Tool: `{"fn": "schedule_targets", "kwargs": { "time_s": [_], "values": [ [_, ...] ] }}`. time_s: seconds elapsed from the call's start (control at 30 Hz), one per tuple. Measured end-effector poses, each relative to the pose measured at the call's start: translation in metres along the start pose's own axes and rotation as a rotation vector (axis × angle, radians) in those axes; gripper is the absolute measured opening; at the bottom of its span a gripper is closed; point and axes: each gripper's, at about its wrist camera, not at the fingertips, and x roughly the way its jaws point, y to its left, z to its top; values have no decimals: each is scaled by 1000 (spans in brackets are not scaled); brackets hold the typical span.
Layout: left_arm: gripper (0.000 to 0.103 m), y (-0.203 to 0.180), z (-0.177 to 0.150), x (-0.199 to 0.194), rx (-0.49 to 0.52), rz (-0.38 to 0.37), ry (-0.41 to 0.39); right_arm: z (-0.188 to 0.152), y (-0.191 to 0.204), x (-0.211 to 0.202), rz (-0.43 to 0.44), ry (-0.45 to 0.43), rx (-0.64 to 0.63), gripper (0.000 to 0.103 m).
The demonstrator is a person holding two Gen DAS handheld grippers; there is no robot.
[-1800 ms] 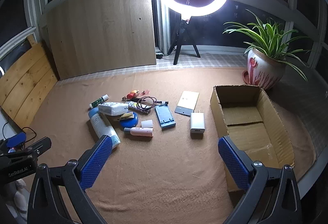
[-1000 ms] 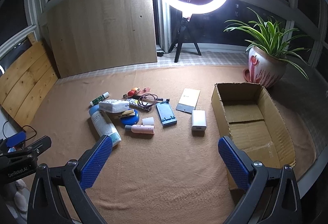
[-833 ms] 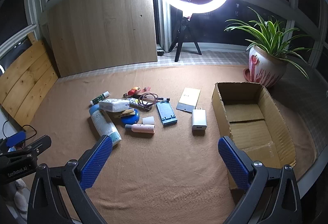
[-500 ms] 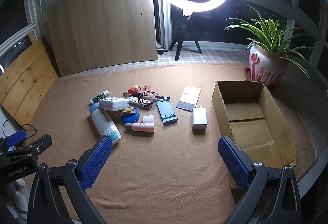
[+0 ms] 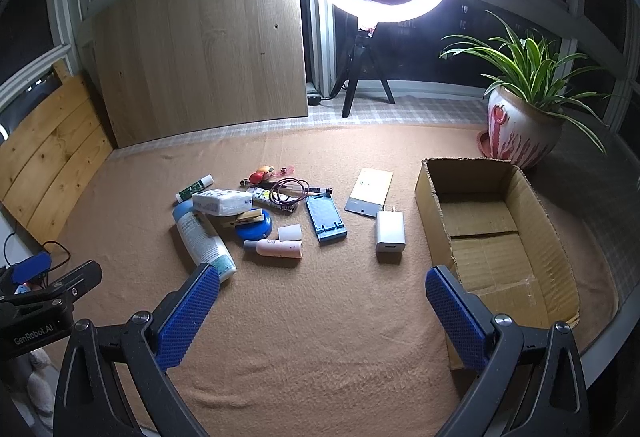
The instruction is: Organize objects
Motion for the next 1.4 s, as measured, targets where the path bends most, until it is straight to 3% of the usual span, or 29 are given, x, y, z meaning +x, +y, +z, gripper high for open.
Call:
{"fn": "schedule_targets", "kwargs": {
  "time_s": [1.4],
  "values": [
    [103, -10, 4, 9, 7, -10, 10, 1, 1, 6, -8, 8, -7, 102]
  ]
}}
